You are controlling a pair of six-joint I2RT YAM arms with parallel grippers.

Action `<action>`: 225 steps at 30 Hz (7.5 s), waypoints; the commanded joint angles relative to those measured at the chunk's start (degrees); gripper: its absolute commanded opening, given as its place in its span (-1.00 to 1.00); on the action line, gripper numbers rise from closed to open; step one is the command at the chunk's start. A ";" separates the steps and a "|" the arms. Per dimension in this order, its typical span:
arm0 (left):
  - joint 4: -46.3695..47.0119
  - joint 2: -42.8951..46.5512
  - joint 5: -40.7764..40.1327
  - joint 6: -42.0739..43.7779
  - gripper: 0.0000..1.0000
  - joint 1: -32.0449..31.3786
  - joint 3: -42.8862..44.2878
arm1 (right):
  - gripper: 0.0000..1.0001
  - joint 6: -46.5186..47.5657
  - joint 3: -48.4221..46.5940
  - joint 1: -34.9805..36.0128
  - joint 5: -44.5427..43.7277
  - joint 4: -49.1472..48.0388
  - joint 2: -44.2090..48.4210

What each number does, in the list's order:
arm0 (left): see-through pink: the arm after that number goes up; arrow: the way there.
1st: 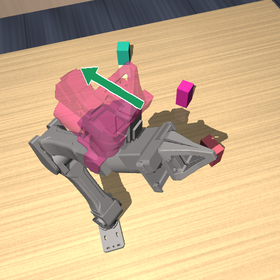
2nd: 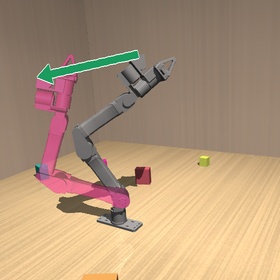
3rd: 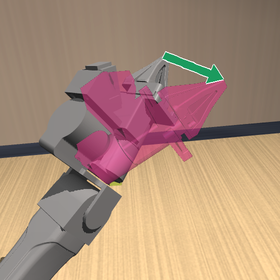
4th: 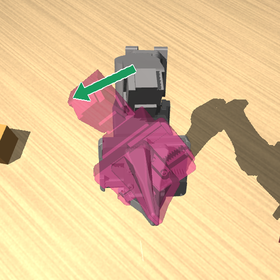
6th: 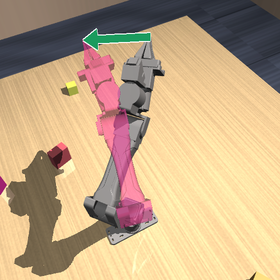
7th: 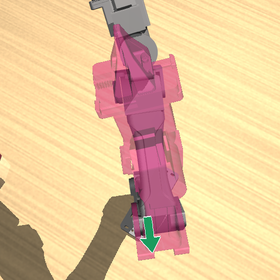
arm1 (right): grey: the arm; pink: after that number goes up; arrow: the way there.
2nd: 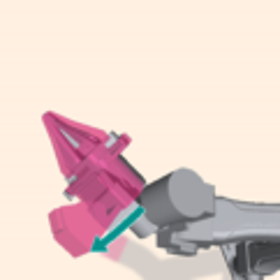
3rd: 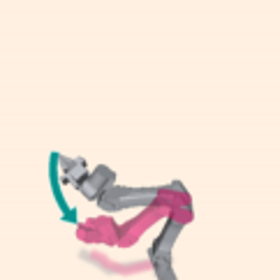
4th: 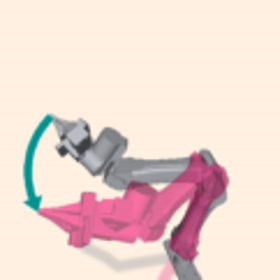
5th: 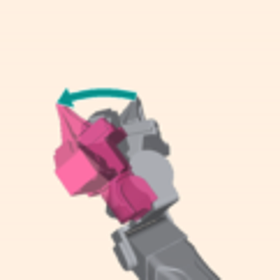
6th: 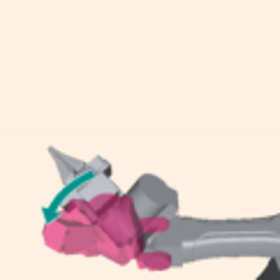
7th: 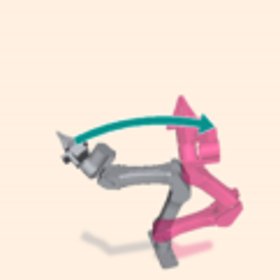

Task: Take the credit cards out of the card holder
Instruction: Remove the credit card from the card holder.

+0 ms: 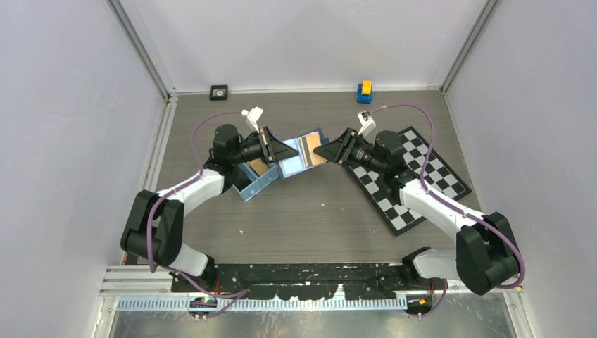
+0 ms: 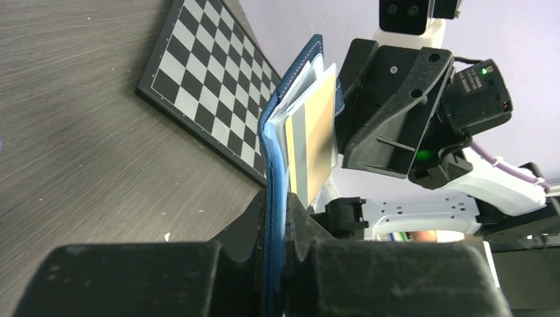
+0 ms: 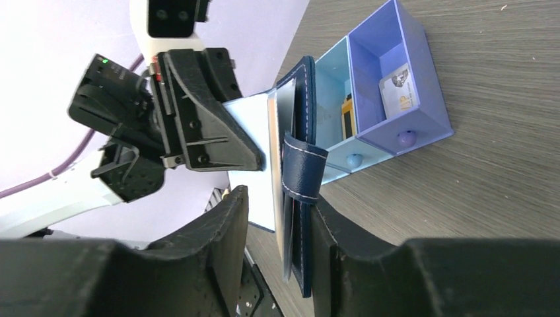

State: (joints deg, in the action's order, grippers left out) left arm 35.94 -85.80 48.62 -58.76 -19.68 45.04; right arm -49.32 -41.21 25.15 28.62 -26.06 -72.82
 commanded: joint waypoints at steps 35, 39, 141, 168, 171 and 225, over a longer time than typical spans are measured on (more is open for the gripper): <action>4.63 6.50 -3.25 1.59 -0.51 -2.82 -2.07 | -0.99 -1.27 1.80 -0.42 -1.05 -7.61 -0.94; 7.93 3.53 -1.36 -1.81 -0.42 -2.83 -1.59 | -0.99 -3.02 2.43 -0.41 1.01 -11.78 -1.98; 30.66 -7.43 2.10 -19.69 -1.00 1.35 -3.54 | -0.26 -8.79 1.91 1.11 2.68 -18.09 -11.00; 15.78 -3.91 1.44 -11.40 -1.00 1.36 -2.24 | -0.28 -16.11 4.16 -2.09 6.18 -29.44 -13.66; 15.82 -4.00 1.69 -11.33 -1.00 1.06 -1.93 | -0.30 -16.31 2.95 -1.71 7.26 -28.48 -14.75; 17.12 -5.77 2.00 -13.41 -1.00 1.98 -2.35 | -0.02 -20.34 6.48 -5.29 5.93 -34.74 -14.13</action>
State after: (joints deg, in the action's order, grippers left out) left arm 49.06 -91.53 49.21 -71.35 -17.61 41.01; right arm -68.53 -33.74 19.38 32.86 -54.57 -86.13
